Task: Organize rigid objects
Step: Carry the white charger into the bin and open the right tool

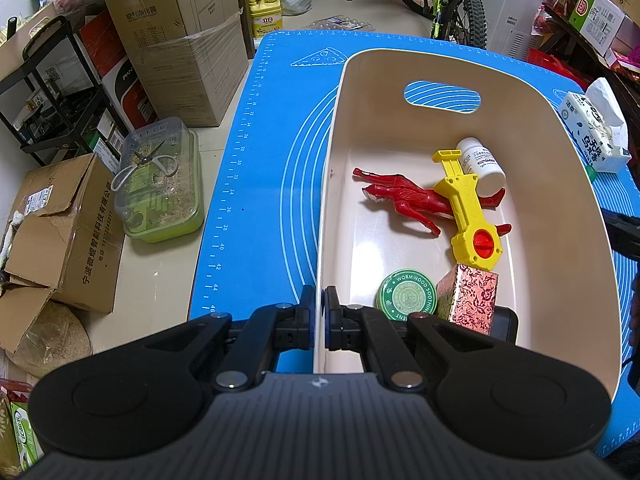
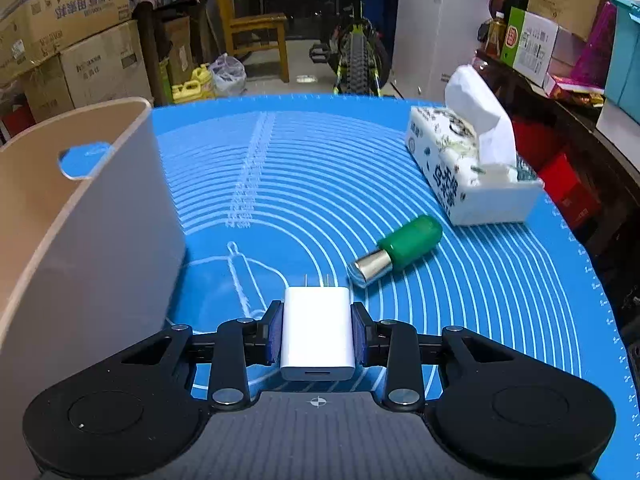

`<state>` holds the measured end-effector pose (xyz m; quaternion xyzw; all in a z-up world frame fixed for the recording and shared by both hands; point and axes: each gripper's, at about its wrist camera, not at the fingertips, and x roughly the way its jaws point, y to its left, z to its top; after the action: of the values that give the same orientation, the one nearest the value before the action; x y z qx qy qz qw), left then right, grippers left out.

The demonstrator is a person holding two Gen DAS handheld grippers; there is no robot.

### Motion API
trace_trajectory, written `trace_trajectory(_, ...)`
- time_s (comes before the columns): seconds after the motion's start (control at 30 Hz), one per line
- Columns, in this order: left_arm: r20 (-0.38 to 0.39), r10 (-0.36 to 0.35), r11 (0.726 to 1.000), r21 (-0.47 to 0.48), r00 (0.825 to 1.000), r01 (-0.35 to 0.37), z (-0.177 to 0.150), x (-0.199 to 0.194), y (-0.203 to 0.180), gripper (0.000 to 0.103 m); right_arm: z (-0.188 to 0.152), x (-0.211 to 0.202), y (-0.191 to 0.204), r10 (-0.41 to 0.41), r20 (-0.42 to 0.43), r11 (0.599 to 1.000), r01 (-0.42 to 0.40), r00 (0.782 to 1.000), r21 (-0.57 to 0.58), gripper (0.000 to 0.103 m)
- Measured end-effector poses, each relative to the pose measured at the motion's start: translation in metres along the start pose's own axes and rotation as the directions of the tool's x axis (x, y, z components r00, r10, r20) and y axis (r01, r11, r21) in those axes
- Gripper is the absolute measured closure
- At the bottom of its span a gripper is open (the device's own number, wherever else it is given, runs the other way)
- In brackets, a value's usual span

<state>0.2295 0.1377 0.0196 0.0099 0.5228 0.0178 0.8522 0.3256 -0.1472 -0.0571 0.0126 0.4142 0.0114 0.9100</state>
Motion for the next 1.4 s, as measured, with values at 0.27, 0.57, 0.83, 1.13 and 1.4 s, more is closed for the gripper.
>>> trace_trajectory(0.27,0.0,0.0,1.0,0.0,1.0,0.0,0.0,0.0,0.0,0.097,0.019,-0.038,0.007,0.033,0.092,0.999,-0.031,0.995,-0.026,0.06)
trace_trajectory(0.57,0.0,0.001,1.0,0.001,1.0,-0.001,0.0,0.0,0.0,0.097,0.038,-0.092,0.025,0.11,0.232,0.993,-0.099,0.967,-0.058,0.06)
trace_trajectory(0.83,0.0,0.002,1.0,0.001,1.0,-0.002,0.0,0.0,0.001,0.097,0.047,-0.127,0.054,0.208,0.307,0.975,-0.174,0.929,-0.135,0.06)
trace_trajectory(1.13,0.0,0.003,1.0,0.003,1.0,-0.003,0.0,0.0,0.0,0.097,0.037,-0.121,0.103,0.291,0.222,0.939,-0.233,0.931,-0.254,0.06)
trace_trajectory(1.4,0.001,0.005,1.0,0.008,1.0,-0.005,-0.001,0.0,0.0,0.097,0.019,-0.098,0.14,0.304,0.067,0.903,-0.265,0.95,-0.339,0.06)
